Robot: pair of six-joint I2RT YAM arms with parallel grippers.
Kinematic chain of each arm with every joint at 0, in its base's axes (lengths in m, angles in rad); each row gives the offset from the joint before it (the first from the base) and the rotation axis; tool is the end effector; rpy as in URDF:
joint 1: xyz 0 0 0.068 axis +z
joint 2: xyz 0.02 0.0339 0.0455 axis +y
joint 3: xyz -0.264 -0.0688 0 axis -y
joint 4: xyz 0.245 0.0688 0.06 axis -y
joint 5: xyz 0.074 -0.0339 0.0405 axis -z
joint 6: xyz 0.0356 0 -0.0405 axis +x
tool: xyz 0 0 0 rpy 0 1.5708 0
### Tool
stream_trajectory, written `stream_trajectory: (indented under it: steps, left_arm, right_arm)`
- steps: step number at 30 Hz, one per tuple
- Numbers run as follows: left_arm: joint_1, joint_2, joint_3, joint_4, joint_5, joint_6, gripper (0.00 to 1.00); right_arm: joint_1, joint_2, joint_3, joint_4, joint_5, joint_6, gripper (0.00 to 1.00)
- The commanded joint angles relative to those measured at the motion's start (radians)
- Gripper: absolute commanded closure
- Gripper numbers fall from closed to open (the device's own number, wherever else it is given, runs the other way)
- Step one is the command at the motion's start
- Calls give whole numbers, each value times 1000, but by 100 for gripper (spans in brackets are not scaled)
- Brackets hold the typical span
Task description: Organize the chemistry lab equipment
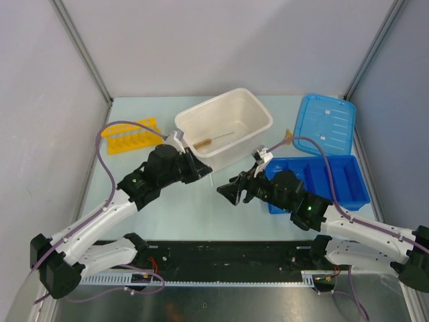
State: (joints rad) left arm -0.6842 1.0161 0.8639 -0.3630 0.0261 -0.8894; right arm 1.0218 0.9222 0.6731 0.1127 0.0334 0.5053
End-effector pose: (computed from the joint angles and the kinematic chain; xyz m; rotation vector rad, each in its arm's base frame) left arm 0.1758 -0.1446 0.3061 -0.2125 2.2302 -0.9454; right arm 0.1165 0.1882 0.3067 -0.4430 1.7816 1.0849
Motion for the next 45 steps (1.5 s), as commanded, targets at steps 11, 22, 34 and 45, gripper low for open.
stream_trajectory:
  steps: [11, 22, 34, 45]
  left_arm:
    - [-51, -144, -125, 371, 258, 101, 90]
    - [-53, -162, -138, 425, 329, 156, 63]
    - [-53, -133, 63, 136, 345, 392, 47]
    - [-53, -112, 94, 67, 394, 427, 51]
  right_arm:
    - [35, 93, 6, 195, -34, 6, 44]
    - [71, 89, 5, 163, 58, -120, 85]
    - [99, 38, -16, 120, 8, -283, 89]
    - [112, 42, -43, 135, 29, -280, 88]
